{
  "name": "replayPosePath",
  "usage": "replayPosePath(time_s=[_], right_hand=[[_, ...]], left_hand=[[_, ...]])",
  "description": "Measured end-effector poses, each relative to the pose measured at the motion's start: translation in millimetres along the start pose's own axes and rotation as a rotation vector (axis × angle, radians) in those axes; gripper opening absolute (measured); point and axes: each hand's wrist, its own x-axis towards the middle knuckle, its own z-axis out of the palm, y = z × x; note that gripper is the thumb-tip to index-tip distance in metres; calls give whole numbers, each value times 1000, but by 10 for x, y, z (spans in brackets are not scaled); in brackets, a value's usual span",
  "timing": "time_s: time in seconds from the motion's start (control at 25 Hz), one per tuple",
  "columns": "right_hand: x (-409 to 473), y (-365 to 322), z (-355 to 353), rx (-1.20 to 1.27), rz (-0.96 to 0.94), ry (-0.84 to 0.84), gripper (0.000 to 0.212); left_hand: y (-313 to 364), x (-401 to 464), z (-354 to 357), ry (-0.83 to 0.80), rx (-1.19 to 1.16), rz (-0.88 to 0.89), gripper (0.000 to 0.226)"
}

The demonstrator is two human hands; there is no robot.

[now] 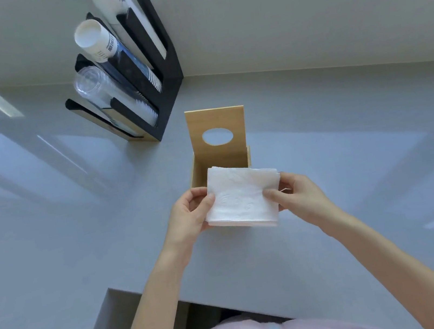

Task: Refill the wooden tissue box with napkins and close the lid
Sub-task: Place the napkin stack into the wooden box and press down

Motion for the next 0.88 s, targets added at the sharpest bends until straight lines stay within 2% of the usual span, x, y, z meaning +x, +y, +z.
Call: replayPosePath(time_s=[0.24,0.4,0.56,0.72,0.88], right_hand=[[339,-278,253,-222,-16,181,19],[493,-371,356,-419,-14,283,20],[591,-408,432,-633,39,285,18],[651,-447,504,-928,32,260,8],[710,-558,566,-1181,40,140,9]], left_hand=[[163,478,-293,25,234,75,1],[205,708,-387,14,426,150,6],[228,790,-393,1,643,297,20],[182,819,-372,-51,868,490,15],[182,890,-294,-59,1306,666,26]])
